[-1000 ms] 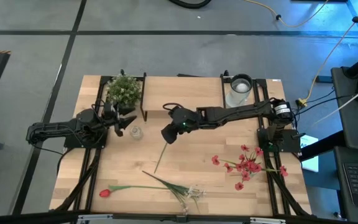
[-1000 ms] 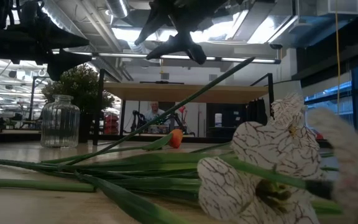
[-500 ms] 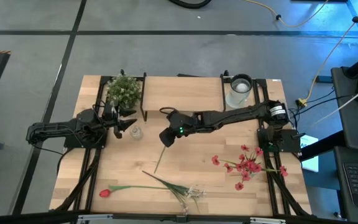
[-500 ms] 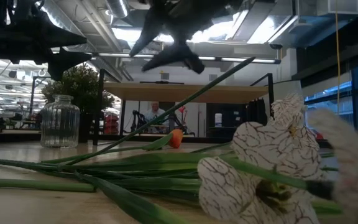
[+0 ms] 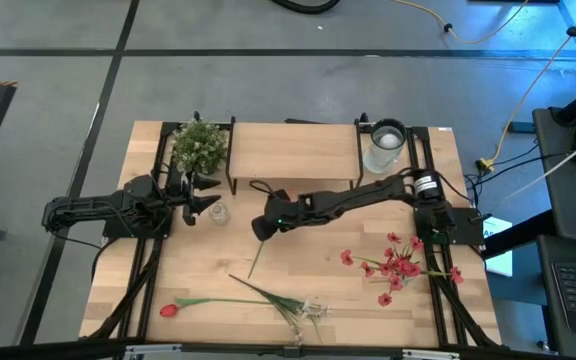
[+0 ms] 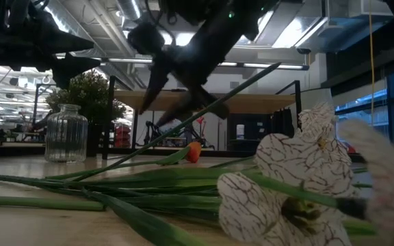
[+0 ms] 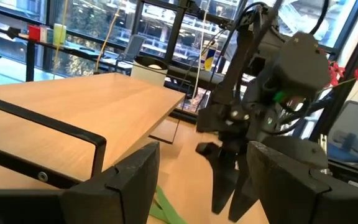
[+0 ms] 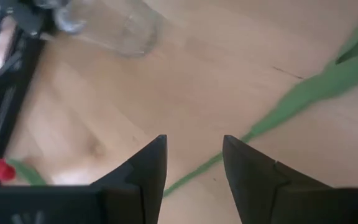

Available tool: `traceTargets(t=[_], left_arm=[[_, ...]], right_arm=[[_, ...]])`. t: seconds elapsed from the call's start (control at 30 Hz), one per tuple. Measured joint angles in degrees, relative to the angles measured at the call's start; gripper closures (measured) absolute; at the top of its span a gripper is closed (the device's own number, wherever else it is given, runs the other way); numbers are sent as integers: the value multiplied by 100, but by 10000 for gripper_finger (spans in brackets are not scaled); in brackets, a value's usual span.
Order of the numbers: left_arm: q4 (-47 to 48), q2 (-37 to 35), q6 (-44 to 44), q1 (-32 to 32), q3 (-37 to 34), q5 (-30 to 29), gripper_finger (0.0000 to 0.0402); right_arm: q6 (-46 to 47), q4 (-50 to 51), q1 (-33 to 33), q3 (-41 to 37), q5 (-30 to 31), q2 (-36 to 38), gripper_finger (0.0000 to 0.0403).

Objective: Pick and place flowers into a vace then onto a shelf
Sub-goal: Put the orange flower into the bottom transparent vase

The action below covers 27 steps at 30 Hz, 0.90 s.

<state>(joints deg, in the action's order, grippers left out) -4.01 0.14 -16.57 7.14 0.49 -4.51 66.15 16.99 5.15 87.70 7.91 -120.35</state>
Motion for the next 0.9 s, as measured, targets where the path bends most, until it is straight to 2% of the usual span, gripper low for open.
traceTargets(t=[0.33,0.63,0.9], left_arm=[[-2,0,39,0,-2,-2,166],[0,0,37,2,0,-2,166],[0,0,39,2,-2,-2,166]], right_arm=[[412,-126,-2,0,14,-418,244],[457,130,-3,0,19,-424,244],[547,90,-46,1,317,-456,244]])
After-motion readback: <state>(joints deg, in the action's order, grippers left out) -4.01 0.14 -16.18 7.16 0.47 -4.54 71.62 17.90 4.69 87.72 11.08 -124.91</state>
